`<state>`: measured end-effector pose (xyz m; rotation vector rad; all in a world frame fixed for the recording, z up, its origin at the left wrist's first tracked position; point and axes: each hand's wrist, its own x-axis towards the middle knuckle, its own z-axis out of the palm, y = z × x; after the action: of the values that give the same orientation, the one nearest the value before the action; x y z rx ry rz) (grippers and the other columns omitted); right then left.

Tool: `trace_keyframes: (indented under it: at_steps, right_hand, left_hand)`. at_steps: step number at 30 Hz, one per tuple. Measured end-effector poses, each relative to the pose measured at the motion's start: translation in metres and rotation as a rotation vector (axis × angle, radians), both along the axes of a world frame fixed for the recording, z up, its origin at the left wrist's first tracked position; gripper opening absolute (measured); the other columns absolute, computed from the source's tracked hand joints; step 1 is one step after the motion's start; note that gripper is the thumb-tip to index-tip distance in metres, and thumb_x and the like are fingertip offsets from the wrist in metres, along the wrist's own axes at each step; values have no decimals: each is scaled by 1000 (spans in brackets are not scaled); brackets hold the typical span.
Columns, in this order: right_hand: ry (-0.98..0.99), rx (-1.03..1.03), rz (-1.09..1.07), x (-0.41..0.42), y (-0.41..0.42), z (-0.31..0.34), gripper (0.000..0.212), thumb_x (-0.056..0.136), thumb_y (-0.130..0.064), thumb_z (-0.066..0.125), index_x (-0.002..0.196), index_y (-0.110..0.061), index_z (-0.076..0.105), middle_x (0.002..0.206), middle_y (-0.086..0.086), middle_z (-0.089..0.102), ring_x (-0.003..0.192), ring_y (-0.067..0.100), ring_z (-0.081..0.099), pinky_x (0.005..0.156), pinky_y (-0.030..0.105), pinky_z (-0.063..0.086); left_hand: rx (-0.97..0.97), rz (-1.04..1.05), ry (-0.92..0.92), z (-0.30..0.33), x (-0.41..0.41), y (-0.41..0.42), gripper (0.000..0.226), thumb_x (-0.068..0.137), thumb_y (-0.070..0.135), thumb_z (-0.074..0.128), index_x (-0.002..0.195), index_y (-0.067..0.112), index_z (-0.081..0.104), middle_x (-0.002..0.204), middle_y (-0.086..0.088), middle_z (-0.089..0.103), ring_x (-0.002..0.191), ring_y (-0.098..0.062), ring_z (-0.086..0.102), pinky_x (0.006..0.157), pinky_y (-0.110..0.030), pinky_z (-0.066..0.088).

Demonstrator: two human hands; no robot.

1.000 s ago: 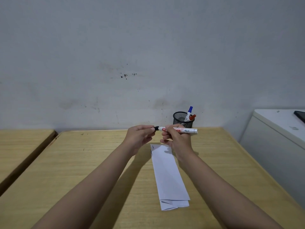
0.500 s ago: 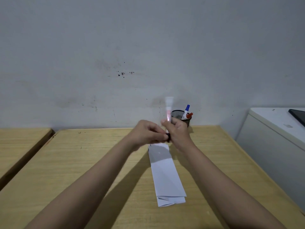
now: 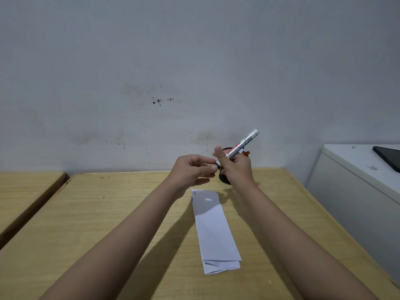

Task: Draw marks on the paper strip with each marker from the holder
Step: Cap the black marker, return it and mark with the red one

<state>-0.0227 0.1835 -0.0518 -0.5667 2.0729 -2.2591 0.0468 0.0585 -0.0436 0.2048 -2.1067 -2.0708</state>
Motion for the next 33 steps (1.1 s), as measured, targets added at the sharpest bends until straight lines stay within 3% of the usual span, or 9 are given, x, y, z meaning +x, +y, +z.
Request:
trace_keyframes:
  at_steps: [4, 7, 11, 13, 18, 21, 26, 30, 33]
  right_hand:
    - [-102, 16, -192, -5, 1, 4, 55, 76, -49, 72, 109, -8, 57, 87, 1, 63, 72, 11, 61, 60, 19, 43]
    - [128, 73, -413, -9, 8, 0, 73, 76, -30, 76, 135, -11, 37, 118, 5, 43, 100, 22, 54, 83, 28, 44]
    - [553, 404, -212, -12, 10, -2, 43, 73, -22, 73, 114, -19, 62, 100, -8, 51, 97, 20, 57, 93, 44, 47]
    - [607, 520, -115, -12, 9, 3, 24, 75, -26, 74, 98, -22, 70, 91, -7, 61, 89, 17, 61, 86, 43, 50]
    - [594, 474, -71, -12, 10, 13, 5, 79, -19, 71, 83, -17, 69, 81, -6, 65, 65, 8, 59, 68, 27, 50]
    - [553, 425, -152, -25, 18, 21, 11, 79, -15, 69, 87, -21, 63, 74, -7, 65, 61, 6, 59, 65, 20, 47]
    - [549, 359, -240, -57, 40, 43, 51, 81, -10, 62, 125, -29, 45, 68, 4, 64, 52, 12, 61, 56, 14, 46]
    - [571, 415, -267, -83, 43, 53, 46, 80, -9, 64, 120, -27, 48, 72, 8, 68, 60, 13, 67, 58, 11, 47]
    - [582, 463, -231, -100, 37, 49, 41, 79, -8, 65, 115, -25, 53, 76, 9, 69, 62, 15, 67, 65, 26, 54]
  left_hand:
    - [29, 143, 80, 4, 0, -2, 13, 73, 5, 75, 85, 7, 72, 77, -3, 67, 73, -15, 63, 73, -28, 58]
    - [-28, 275, 149, 6, -1, -12, 12, 71, 3, 76, 81, 9, 73, 75, -7, 67, 74, -19, 61, 77, -36, 55]
    - [-119, 298, 218, 15, -4, -12, 15, 68, 5, 77, 81, 11, 74, 76, -12, 67, 70, -20, 58, 71, -36, 48]
    - [-134, 276, 247, 23, -6, -10, 17, 67, 5, 77, 84, 10, 74, 75, -11, 67, 71, -18, 60, 73, -35, 50]
    - [-164, 241, 309, 33, -14, -9, 21, 69, 11, 78, 88, 16, 74, 86, -15, 73, 77, -15, 66, 80, -29, 53]
    - [-196, 244, 307, 26, -26, -6, 24, 74, 13, 75, 97, 10, 71, 86, -6, 71, 77, -8, 66, 76, -18, 54]
    - [-429, 231, 156, -5, -62, -3, 34, 75, 20, 75, 107, 12, 66, 107, -3, 67, 96, -16, 61, 80, -25, 47]
    - [-578, 199, 122, -24, -92, 9, 52, 76, 26, 73, 124, 14, 57, 129, -4, 57, 111, -20, 56, 86, -27, 44]
    - [-703, 200, 121, -32, -113, 14, 54, 80, 34, 68, 128, 14, 55, 130, -5, 56, 117, -22, 53, 93, -30, 42]
